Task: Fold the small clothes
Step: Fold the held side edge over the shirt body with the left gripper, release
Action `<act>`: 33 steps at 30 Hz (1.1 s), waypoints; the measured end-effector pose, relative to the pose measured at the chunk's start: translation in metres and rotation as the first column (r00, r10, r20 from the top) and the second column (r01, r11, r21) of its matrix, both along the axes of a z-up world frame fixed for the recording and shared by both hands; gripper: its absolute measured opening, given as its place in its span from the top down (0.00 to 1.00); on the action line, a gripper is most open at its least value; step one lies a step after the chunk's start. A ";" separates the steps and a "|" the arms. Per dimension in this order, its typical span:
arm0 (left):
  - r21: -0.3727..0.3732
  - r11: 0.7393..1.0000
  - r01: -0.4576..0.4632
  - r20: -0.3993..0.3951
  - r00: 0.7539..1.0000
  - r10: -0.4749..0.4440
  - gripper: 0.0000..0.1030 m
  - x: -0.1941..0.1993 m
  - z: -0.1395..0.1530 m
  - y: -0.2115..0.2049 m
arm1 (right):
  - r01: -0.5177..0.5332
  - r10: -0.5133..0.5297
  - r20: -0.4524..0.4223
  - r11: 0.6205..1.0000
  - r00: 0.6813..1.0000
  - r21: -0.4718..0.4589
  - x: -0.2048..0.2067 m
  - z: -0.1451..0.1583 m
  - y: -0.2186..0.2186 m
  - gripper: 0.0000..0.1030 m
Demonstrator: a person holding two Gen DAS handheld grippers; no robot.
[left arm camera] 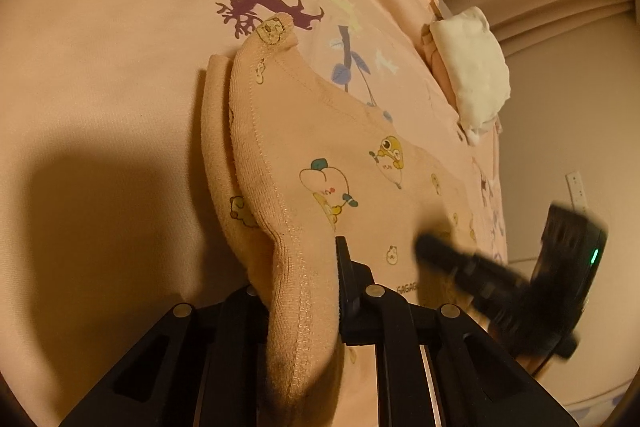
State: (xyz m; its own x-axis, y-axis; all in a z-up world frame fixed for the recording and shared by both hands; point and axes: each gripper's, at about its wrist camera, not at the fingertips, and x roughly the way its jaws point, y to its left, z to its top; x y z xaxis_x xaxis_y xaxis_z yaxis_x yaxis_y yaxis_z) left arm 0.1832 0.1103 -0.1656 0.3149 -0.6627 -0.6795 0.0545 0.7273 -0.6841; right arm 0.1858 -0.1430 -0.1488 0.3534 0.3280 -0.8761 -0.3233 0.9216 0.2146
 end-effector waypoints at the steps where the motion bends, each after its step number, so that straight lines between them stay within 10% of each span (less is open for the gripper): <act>1: 0.004 1.000 0.000 -0.001 1.000 0.000 0.87 0.000 0.000 0.000 | -0.010 0.010 0.011 1.000 1.000 -0.022 -0.006 -0.002 0.001 0.87; 14: 0.057 0.998 -0.015 -0.004 1.000 0.015 0.87 -0.001 0.003 -0.005 | -0.114 0.114 0.004 0.993 0.993 -0.010 -0.088 -0.004 0.012 0.83; 21: 0.145 0.989 0.002 0.082 0.997 -0.014 0.90 -0.006 0.045 -0.024 | 0.010 -0.011 0.000 0.984 1.000 0.177 -0.074 0.014 -0.026 0.83; 33: 0.378 0.917 0.124 0.177 0.963 -0.204 0.90 -0.015 0.105 -0.136 | 0.323 -0.315 -0.096 0.823 0.944 0.467 -0.041 0.003 -0.115 0.82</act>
State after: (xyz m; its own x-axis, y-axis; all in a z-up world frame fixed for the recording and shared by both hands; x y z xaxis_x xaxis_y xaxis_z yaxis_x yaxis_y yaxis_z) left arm 0.1687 -0.0259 -0.0609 0.3832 -0.4393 -0.8125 0.3066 0.8903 -0.3367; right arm 0.1444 -0.2582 -0.1460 0.4992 0.5718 -0.6510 -0.0226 0.7597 0.6499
